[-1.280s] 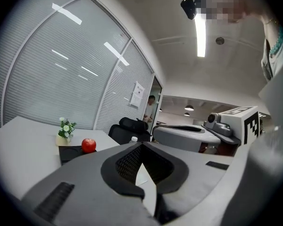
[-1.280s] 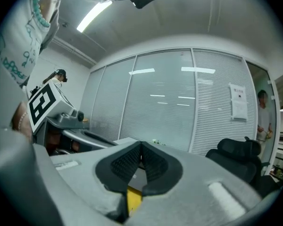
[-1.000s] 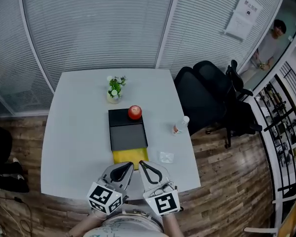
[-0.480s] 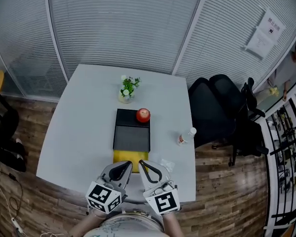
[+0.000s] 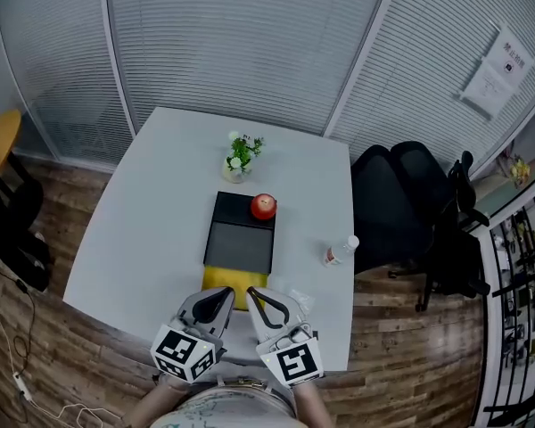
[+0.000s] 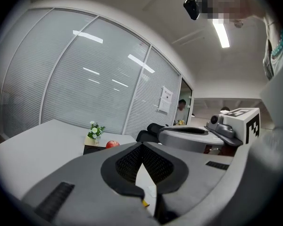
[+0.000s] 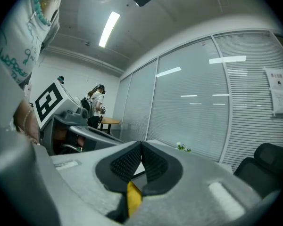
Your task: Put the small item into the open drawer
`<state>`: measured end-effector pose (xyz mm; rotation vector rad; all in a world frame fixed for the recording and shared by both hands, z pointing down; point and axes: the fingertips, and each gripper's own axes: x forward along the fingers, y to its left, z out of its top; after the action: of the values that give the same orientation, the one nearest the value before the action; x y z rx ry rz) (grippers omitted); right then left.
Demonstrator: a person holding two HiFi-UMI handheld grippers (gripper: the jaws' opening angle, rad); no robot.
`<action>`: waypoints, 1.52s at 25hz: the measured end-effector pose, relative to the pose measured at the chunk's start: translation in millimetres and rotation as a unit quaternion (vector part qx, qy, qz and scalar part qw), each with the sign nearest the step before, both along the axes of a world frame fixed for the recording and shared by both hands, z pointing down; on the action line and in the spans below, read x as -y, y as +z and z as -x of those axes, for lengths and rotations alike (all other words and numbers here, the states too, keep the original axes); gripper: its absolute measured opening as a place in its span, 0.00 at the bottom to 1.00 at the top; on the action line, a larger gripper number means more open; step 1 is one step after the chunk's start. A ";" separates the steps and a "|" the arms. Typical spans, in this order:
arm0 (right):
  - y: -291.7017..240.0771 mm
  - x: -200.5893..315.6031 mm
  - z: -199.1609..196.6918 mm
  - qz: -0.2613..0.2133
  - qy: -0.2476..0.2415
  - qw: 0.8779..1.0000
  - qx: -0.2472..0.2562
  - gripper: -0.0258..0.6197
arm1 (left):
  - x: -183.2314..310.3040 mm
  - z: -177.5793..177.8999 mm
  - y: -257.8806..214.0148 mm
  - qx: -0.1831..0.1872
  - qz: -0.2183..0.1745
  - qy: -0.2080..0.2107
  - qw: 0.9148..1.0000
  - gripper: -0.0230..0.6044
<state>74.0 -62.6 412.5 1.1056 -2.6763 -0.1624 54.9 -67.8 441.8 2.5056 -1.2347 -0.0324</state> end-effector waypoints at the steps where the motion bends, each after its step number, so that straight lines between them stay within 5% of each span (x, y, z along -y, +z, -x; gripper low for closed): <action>1: 0.6 -0.3 -0.5 0.001 -0.002 1.000 0.000 0.04 | 0.1 -0.6 0.8 0.000 0.001 -0.002 1.000 0.03; 38: 43.2 22.7 -52.9 0.026 0.051 0.998 -0.017 0.04 | 19.4 -21.5 10.5 0.007 0.017 0.029 0.999 0.03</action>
<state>126.9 -85.3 455.7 1.2093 -2.5727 -0.0903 76.4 -87.2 452.3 2.5148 -1.1585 0.0199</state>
